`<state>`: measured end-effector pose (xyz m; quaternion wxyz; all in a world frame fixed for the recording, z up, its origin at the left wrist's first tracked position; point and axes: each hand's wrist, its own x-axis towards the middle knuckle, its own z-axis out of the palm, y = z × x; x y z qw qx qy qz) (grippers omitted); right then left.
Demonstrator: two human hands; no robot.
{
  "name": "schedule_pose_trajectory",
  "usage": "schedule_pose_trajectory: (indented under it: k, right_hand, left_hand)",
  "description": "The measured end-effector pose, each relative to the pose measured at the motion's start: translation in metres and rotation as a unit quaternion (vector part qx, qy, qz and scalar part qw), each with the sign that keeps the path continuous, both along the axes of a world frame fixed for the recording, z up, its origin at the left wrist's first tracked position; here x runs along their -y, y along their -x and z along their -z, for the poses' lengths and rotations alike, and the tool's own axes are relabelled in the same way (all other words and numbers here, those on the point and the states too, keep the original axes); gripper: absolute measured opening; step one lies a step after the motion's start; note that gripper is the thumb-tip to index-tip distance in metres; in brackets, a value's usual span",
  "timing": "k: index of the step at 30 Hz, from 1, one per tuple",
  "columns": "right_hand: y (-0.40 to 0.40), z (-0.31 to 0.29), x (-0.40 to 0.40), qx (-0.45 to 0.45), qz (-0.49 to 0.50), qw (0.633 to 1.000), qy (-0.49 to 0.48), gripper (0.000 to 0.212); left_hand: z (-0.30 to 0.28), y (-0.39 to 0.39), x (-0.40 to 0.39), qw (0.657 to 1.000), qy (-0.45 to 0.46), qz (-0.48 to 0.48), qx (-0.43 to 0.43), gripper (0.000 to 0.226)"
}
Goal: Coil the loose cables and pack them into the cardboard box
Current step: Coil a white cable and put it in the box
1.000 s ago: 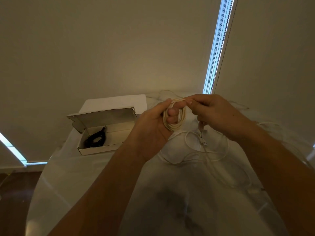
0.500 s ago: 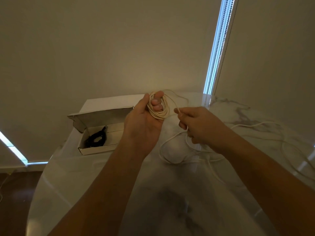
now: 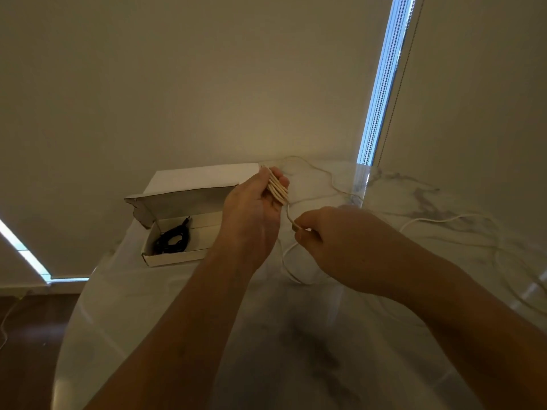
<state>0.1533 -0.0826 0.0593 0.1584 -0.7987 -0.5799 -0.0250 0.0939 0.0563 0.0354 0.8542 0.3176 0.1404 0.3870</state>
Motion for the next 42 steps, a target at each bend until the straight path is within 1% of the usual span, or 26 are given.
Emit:
schedule_pose_trajectory:
  k: [2,4,5,8,11,13,15,17,21,22,24,26,28,30,32,34,38,42]
  right_hand:
    - [0.006,-0.009,0.006,-0.010,-0.013,1.000,0.002,0.029]
    - [0.011,-0.020,0.012,-0.018,-0.033,0.999,-0.006,0.027]
    - [0.011,-0.026,0.015,-0.019,-0.040,0.999,-0.019,0.025]
    - [0.003,-0.038,0.020,-0.018,-0.037,0.996,-0.085,0.019]
    - [-0.012,-0.045,0.022,-0.072,-0.025,0.989,-0.125,0.019]
    - [-0.022,-0.047,0.022,-0.087,-0.012,0.986,-0.140,0.020]
    - [-0.031,-0.048,0.023,-0.090,0.002,0.985,-0.146,0.019]
    - [-0.037,-0.049,0.024,-0.097,0.012,0.983,-0.153,0.018]
    - [-0.047,-0.051,0.026,-0.115,0.026,0.980,-0.161,0.016]
    - [-0.049,-0.051,0.026,-0.117,0.028,0.979,-0.163,0.016]
    - [-0.053,-0.050,0.026,-0.119,0.028,0.978,-0.166,0.016]
    - [-0.055,-0.050,0.026,-0.124,0.021,0.978,-0.165,0.014]
    - [-0.056,-0.051,0.027,-0.132,0.009,0.979,-0.158,0.013]
    - [-0.060,-0.054,0.031,-0.133,0.009,0.981,-0.139,0.012]
    - [-0.065,-0.058,0.037,-0.133,0.014,0.985,-0.109,0.013]
    - [-0.071,-0.060,0.042,-0.128,0.014,0.988,-0.079,0.015]
    - [-0.075,-0.058,0.041,-0.095,0.023,0.993,-0.061,0.015]
    - [-0.077,-0.048,0.032,-0.034,0.050,0.992,-0.115,0.012]
  left_hand:
    - [0.000,0.001,0.004,0.994,-0.085,-0.028,-0.065,0.021]
    - [0.004,0.003,0.005,0.974,-0.182,-0.035,-0.131,0.023]
    - [0.006,0.004,0.006,0.964,-0.219,-0.025,-0.149,0.024]
    - [0.010,0.005,0.006,0.936,-0.305,0.018,-0.173,0.034]
    - [0.012,0.005,0.009,0.915,-0.352,0.062,-0.187,0.036]
    - [0.011,0.002,0.014,0.911,-0.349,0.071,-0.206,0.032]
    - [0.010,0.000,0.019,0.918,-0.327,0.081,-0.210,0.029]
    - [0.008,-0.001,0.022,0.926,-0.304,0.103,-0.196,0.029]
    - [0.006,-0.001,0.025,0.936,-0.272,0.169,-0.145,0.039]
    - [0.006,-0.001,0.025,0.930,-0.288,0.177,-0.142,0.043]
    - [0.009,0.000,0.023,0.898,-0.374,0.163,-0.162,0.047]
    - [0.013,0.000,0.021,0.872,-0.432,0.143,-0.180,0.037]
    - [0.017,-0.001,0.017,0.868,-0.441,0.131,-0.187,0.027]
    - [0.019,-0.002,0.014,0.878,-0.422,0.117,-0.192,0.024]
    - [0.020,-0.003,0.011,0.902,-0.377,0.107,-0.182,0.025]
    - [0.021,-0.004,0.009,0.914,-0.353,0.104,-0.170,0.025]
    - [0.021,-0.005,0.009,0.920,-0.346,0.090,-0.159,0.024]
    - [0.019,-0.004,0.010,0.916,-0.364,0.076,-0.148,0.027]
